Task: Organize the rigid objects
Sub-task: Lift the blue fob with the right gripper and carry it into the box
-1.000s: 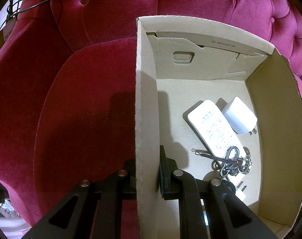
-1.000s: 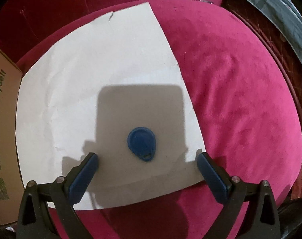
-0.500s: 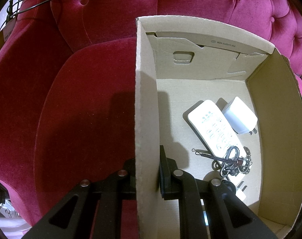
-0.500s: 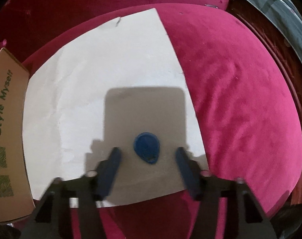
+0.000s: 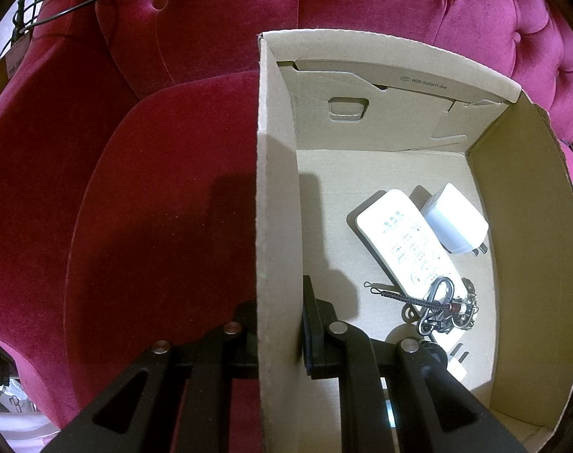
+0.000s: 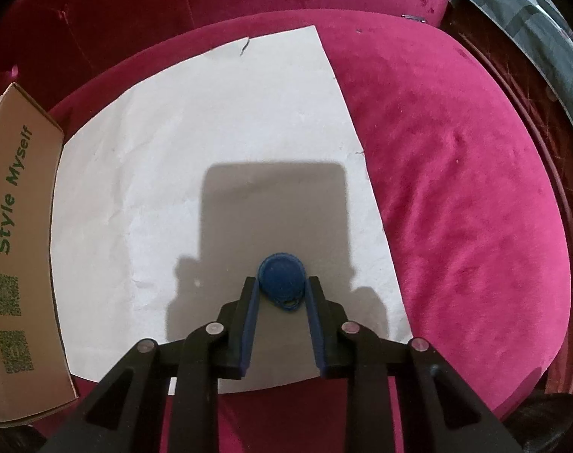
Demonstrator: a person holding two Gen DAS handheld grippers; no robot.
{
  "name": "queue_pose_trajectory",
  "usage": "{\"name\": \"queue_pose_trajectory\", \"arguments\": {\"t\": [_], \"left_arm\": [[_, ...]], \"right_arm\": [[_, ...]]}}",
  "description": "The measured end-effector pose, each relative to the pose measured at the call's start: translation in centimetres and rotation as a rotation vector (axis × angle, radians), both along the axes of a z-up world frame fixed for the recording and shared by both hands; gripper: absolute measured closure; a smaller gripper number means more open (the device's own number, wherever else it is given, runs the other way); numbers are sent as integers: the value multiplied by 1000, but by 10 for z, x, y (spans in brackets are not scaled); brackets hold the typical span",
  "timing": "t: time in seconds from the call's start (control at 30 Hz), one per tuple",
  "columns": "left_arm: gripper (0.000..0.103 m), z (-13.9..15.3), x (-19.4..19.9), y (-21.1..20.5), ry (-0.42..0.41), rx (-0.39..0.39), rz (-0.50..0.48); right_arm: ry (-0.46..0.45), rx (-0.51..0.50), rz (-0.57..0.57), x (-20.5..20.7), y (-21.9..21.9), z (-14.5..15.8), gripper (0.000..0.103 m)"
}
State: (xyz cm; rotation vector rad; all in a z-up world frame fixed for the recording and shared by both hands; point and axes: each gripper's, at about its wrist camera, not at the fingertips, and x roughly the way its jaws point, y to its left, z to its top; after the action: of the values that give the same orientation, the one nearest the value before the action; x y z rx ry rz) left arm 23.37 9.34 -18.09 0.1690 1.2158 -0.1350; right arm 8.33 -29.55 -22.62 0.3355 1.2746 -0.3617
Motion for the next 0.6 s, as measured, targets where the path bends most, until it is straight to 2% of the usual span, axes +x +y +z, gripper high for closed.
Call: {"name": "queue_pose_trajectory", "arguments": {"t": [0.6], "left_arm": [[89, -1, -1, -3, 0, 2, 0]], "right_arm": [[-79, -39, 46, 17, 24, 52, 78]]}}
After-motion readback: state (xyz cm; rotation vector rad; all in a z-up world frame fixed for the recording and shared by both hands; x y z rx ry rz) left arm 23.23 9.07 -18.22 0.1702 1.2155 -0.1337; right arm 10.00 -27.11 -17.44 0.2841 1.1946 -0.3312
